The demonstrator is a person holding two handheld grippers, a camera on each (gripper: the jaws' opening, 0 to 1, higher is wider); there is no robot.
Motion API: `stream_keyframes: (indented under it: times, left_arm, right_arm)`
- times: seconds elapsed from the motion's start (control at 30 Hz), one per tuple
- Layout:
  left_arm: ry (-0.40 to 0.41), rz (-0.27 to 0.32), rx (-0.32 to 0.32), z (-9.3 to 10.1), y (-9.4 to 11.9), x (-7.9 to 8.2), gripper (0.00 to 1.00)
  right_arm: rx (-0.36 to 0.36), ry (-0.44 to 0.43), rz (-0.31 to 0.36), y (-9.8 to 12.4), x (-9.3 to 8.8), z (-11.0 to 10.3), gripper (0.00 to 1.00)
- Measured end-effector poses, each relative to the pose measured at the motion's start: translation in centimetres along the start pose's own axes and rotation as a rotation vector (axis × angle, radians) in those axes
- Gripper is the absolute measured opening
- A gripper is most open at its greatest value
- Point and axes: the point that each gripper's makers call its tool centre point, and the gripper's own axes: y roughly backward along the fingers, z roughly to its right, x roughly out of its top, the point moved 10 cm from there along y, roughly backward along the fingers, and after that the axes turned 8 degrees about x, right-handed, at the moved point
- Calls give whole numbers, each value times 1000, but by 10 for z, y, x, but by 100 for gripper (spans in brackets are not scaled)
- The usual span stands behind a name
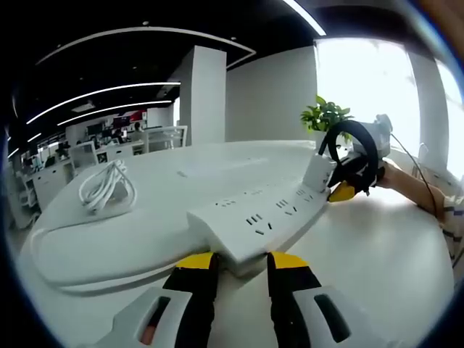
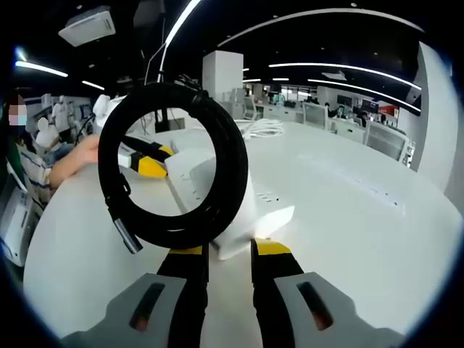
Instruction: Straighten the power strip on the desk, plug the charger into it
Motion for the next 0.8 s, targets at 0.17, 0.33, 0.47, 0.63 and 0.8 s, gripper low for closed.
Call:
stream_keyframes:
  times: [0.17, 0.33, 0.47, 0.63, 0.8]
  left_arm:
    - [-1, -1, -2, 1, 0, 0, 28]
    - [-9, -4, 0, 1, 0, 0, 28]
    - [-20, -4, 1, 1, 1, 1, 28]
    - [-27, 3, 0, 3, 5, 2, 28]
    - [-20, 8, -2, 3, 6, 5, 28]
  right_arm:
    - [2, 22, -4, 1, 1, 0, 21]
    - [-8, 70, -14, 4, 3, -2, 21]
    - [-9, 66, -11, 5, 2, -1, 21]
    - [-12, 65, -12, 6, 3, 0, 21]
    - [-19, 63, -13, 7, 4, 1, 22]
